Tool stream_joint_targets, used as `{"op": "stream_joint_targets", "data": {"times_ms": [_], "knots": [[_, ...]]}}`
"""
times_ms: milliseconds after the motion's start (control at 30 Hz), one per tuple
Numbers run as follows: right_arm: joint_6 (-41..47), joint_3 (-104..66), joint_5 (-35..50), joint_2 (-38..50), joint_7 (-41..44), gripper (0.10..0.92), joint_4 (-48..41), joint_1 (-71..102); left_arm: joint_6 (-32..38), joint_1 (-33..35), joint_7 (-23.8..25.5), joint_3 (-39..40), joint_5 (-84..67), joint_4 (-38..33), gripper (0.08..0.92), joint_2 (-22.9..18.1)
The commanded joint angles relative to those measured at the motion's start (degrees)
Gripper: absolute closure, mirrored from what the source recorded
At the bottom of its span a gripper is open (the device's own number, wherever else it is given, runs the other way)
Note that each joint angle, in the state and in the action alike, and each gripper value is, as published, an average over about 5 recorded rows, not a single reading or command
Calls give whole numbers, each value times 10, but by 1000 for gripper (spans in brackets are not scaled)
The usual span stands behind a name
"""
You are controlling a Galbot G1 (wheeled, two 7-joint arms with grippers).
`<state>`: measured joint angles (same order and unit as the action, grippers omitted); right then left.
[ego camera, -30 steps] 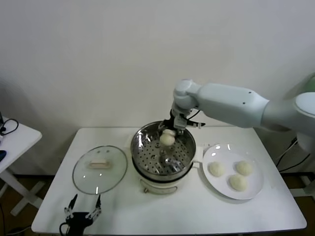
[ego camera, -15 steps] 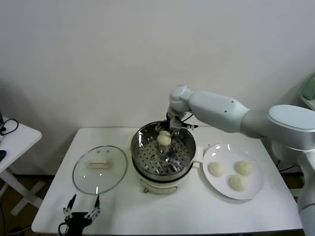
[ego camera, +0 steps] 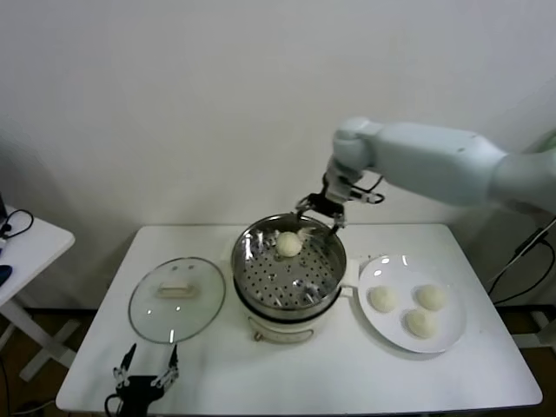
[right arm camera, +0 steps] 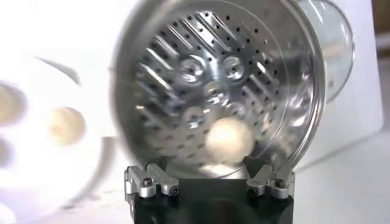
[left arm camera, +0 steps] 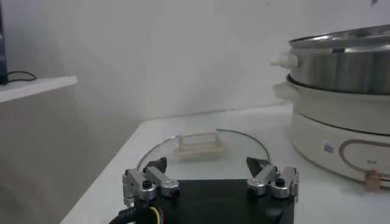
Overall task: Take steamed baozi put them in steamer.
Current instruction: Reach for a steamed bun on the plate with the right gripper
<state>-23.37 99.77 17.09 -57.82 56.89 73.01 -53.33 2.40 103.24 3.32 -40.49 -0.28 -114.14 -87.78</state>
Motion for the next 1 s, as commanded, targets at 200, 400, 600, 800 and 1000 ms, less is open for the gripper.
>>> {"op": "stream_joint_targets", "data": {"times_ms": [200,400,600,800,1000], "knots": [[355,297,166,224,-90,203,182,-158,0,1,0,3,3,-4,177,-2],[420,151,188,253,-137,203,160,15,0,-2,0,2,3,3,177,-2],[454,-29,173,231,-164,203,101,216,0,-2,0,-3,4,7,177,1],[456,-121,147,196,-168,203,44,311,1,2,0,-5,6,11,177,2],[456,-147,131,181,-168,203,16,349,0,4,0,-5,8,11,177,1]]}}
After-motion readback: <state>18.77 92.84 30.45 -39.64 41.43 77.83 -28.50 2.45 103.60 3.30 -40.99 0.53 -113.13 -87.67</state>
